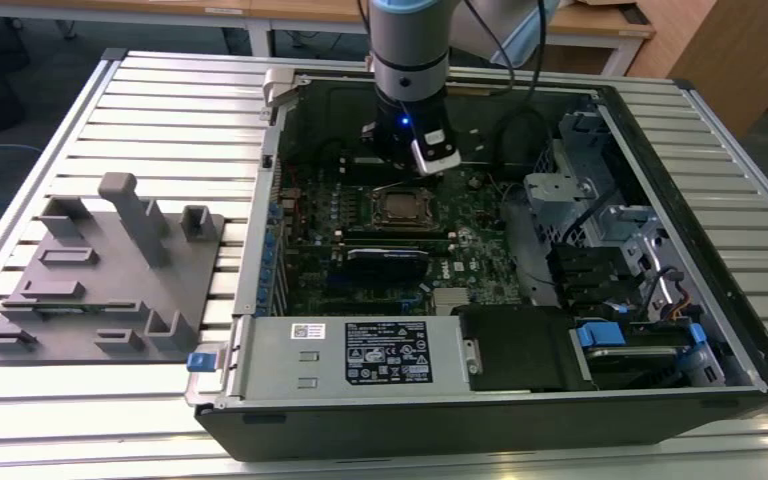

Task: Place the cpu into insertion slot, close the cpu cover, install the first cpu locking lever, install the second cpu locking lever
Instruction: 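Install the first cpu locking lever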

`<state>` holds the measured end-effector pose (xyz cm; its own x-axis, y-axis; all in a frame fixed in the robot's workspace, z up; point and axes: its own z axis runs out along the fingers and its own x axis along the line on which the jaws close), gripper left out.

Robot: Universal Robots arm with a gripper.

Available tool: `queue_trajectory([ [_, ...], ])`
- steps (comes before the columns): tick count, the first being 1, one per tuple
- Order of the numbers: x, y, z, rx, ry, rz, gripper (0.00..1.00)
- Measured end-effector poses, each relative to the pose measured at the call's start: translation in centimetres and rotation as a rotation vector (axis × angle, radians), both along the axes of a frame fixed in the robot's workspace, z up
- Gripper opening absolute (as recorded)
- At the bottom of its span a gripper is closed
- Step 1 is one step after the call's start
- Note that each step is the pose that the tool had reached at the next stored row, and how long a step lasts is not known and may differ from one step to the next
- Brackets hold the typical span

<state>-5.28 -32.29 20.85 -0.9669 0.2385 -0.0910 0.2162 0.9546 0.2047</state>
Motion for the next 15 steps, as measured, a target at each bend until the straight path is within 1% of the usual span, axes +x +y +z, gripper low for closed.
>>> queue_trajectory([
  [4,-0.01,0.0,-0.06,0.0019,-0.0073,-0.01,0.1],
  [6,-0.06,-0.04,-0.09,0.003,-0.0148,-0.012,0.1],
  [8,-0.11,-0.11,-0.13,0.0065,-0.0231,-0.012,0.1],
  [11,-0.16,-0.16,-0.14,0.0093,-0.0323,-0.012,0.1],
  [12,-0.17,-0.19,-0.15,0.0123,-0.0354,-0.012,0.1],
  [15,-0.25,-0.37,-0.19,0.0296,-0.0447,-0.012,0.1],
])
